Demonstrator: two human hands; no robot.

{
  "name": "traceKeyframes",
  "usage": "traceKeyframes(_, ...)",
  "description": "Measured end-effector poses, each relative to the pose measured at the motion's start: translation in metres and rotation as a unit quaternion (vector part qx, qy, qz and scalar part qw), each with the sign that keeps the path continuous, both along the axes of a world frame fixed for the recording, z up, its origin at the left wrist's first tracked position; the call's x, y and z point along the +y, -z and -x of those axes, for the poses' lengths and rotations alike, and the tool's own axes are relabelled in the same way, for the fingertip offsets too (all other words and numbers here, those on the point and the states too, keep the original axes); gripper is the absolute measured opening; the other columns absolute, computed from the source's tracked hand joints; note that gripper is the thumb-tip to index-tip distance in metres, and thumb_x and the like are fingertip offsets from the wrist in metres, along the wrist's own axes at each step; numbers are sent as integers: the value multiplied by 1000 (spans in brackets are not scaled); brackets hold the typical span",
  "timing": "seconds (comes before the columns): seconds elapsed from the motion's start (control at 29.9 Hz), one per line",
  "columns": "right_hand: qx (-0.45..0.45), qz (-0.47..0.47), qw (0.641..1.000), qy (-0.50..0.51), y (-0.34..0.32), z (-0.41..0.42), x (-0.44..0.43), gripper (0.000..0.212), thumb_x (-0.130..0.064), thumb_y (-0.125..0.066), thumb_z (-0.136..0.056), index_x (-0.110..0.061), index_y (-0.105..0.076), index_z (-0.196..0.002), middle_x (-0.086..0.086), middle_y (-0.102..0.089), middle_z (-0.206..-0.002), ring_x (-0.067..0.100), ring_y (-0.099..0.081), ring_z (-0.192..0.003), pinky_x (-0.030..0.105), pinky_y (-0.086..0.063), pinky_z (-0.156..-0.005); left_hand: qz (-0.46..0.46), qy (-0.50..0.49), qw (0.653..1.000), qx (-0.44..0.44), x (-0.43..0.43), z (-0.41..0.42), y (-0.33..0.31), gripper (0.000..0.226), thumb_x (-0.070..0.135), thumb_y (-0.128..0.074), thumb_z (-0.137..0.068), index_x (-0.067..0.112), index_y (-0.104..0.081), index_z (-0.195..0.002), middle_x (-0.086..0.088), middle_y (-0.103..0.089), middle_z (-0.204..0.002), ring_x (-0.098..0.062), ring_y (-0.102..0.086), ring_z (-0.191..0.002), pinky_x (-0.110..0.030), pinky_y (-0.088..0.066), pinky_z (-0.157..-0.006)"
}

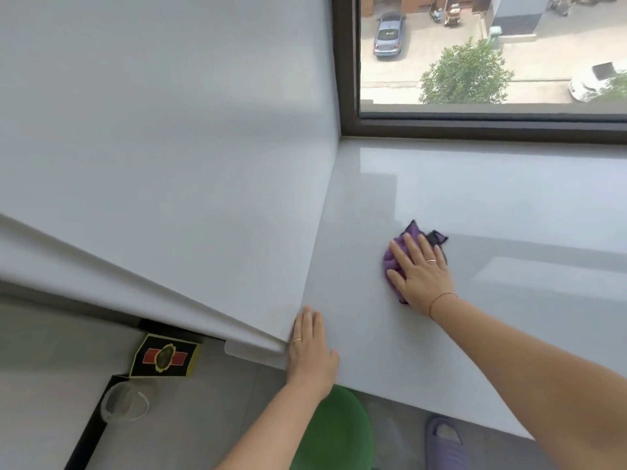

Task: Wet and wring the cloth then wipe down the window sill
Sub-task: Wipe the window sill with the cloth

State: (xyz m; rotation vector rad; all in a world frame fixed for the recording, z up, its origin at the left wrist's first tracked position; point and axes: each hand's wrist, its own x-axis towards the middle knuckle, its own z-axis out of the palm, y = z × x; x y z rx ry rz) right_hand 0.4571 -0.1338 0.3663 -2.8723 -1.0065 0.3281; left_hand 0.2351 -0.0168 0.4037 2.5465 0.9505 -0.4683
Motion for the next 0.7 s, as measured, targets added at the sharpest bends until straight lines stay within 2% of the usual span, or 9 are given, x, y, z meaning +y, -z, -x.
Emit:
traceKeyframes(0.1, 27, -11, 996, 79, -4, 17, 19, 63, -52, -28, -95, -31, -8, -151, -2, 2, -161, 26, 9, -146, 47, 10, -116, 23, -23, 999, -44, 2, -2, -4, 68, 19, -38, -97, 8, 2, -150, -6, 12, -159, -18, 9, -147, -27, 5, -117)
traceKeyframes(0.13, 32, -18, 998, 60, -5, 32, 30, 63, -52, -27, -95, -30, -7, -151, -2, 2, -161, 27, 10, -146, 47, 11, -115, 36, -47, 995, -84, 2, -4, -6, 64, 15, -36, -98, 8, -1, -150, -6, 7, -160, -17, 5, -147, -25, 4, -117)
traceKeyframes(0.27, 60, -30, 990, -122, -5, 114, 64, 63, -49, -20, -96, -28, 5, -151, -3, 11, -160, 24, 20, -145, 46, 19, -113, 59, -100, 966, -230, 1, -10, -20, 52, 11, -33, -99, 9, -18, -149, -4, -12, -159, -12, -8, -146, -16, 0, -114)
traceKeyframes(0.33, 63, -13, 985, -160, -6, 151, 69, 70, -45, -24, -95, -25, 16, -149, 0, 16, -159, 26, 25, -143, 47, 21, -113, 79, -115, 957, -256, 2, -11, -26, 50, 15, -32, -100, 10, -22, -149, -2, -16, -158, -10, -10, -145, -15, -2, -114)
traceKeyframes(0.44, 64, -18, 988, -139, -10, 201, 65, 73, -39, -24, -95, -20, 26, -144, 4, 20, -157, 26, 32, -138, 48, 25, -109, 122, -121, 953, -250, 5, -10, -30, 51, 24, -29, -102, 13, -18, -150, 2, -14, -159, -5, -8, -145, -14, -2, -112)
traceKeyframes(0.54, 28, -31, 991, -124, -12, 226, 57, 69, -38, -25, -96, -17, 14, -149, 8, 14, -157, 31, 28, -139, 53, 21, -112, 136, -99, 960, -223, 9, -8, -28, 51, 26, -30, -102, 15, -16, -150, 4, -10, -159, -6, -5, -145, -14, -1, -112)
traceKeyframes(0.6, 28, -27, 986, -159, -12, 222, 47, 63, -36, -22, -95, -19, 2, -151, 6, 5, -158, 32, 17, -143, 48, 14, -113, 130, -79, 967, -203, 11, -8, -26, 50, 21, -31, -101, 14, -20, -150, 2, -9, -160, -8, -4, -146, -17, -2, -113)
traceKeyframes(0.64, 24, -27, 984, -172, -14, 215, 40, 61, -37, -21, -95, -21, -3, -151, 4, -1, -158, 32, 9, -144, 45, 11, -112, 123, -66, 972, -191, 12, -8, -25, 50, 19, -32, -100, 13, -22, -149, 1, -9, -160, -10, -4, -146, -19, -2, -115)
traceKeyframes(0.7, 27, -28, 990, -139, -20, 201, 22, 59, -46, -24, -94, -25, -27, -148, 1, -26, -155, 30, -19, -144, 39, 0, -112, 98, -31, 982, -156, 13, -8, -23, 52, 14, -33, -99, 11, -21, -149, -2, -8, -160, -14, -4, -146, -24, -3, -117)
